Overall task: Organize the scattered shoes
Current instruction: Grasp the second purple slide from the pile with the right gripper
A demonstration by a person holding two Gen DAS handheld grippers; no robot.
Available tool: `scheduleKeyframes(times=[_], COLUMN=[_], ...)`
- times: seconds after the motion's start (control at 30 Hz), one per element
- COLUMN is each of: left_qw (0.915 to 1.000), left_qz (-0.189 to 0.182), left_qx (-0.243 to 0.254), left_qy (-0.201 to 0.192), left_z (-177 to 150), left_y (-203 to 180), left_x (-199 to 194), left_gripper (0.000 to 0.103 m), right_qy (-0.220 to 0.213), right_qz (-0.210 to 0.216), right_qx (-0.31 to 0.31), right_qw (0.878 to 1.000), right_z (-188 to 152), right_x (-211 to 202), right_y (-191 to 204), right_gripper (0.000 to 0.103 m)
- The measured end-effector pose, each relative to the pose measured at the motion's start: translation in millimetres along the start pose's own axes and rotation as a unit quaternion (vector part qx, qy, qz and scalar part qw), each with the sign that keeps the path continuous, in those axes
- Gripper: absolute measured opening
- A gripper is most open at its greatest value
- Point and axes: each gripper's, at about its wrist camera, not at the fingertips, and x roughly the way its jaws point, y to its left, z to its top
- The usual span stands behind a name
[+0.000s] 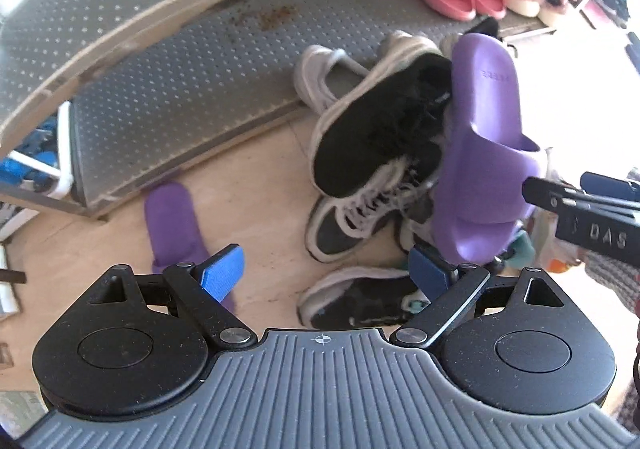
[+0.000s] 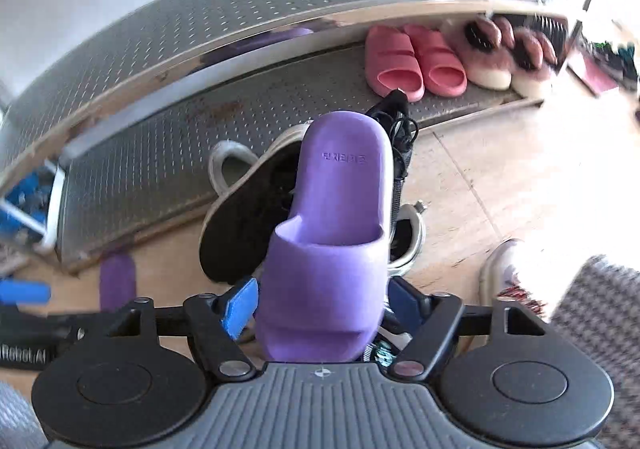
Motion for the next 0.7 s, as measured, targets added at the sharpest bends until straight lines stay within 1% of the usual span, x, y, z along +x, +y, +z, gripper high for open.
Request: scheduleKeyframes(times=[0.1, 0.13, 0.2, 0.3, 0.4, 0.47, 0.53, 0.57, 0.6, 0.63, 0.7], left_qw=[1.0000, 1.0000, 1.0000, 1.0000, 0.9999, 0.9997, 0.9995, 0.9993, 0.9992, 0.9990, 0.9983], left_qz=[-0.001, -0.002, -0.001, 0.002, 0.004, 0.002, -0.002, -0.004, -0.005, -0.009, -0.015], left_qx=[-0.005, -0.006, -0.005, -0.003, -0.010, -0.020, -0.032, -0.037, -0.039, -0.045, -0.056], left_qy=[0.004, 0.006, 0.007, 0.007, 0.010, 0.012, 0.008, 0.004, 0.003, 0.000, -0.003], left_z=[3, 3, 2, -1, -5, -8, -11, -12, -13, -15, -17], left_y=[4, 6, 8, 12, 21, 30, 41, 45, 48, 56, 69], left_x=[4, 5, 6, 6, 6, 5, 1, -2, -3, -7, -11], left_gripper=[0.093, 0.093, 0.093, 0.093, 0.093, 0.093, 0.093, 0.093, 0.093, 0.093, 0.093], right_qy=[0.000, 0.007, 0.030, 0.047, 0.044, 0.039, 0.034, 0.032, 0.033, 0.034, 0.036], right_qz=[-0.016, -0.026, -0.049, -0.050, -0.053, -0.059, -0.065, -0.059, -0.041, -0.020, 0.036], right_qx=[0.009, 0.008, 0.001, -0.001, -0.007, -0.015, -0.020, -0.011, 0.009, 0.029, 0.071], right_qw=[1.000, 1.000, 0.998, 0.998, 0.998, 0.997, 0.997, 0.998, 0.999, 0.999, 0.996], right_z=[3, 4, 5, 2, -2, -4, -6, -6, -7, -6, -8], right_x=[16, 24, 47, 64, 70, 64, 53, 42, 32, 23, 1], right_y=[3, 3, 4, 4, 6, 8, 11, 11, 8, 6, 5], right_gripper=[0.094, 0.096, 0.096, 0.096, 0.096, 0.093, 0.092, 0.092, 0.091, 0.091, 0.091])
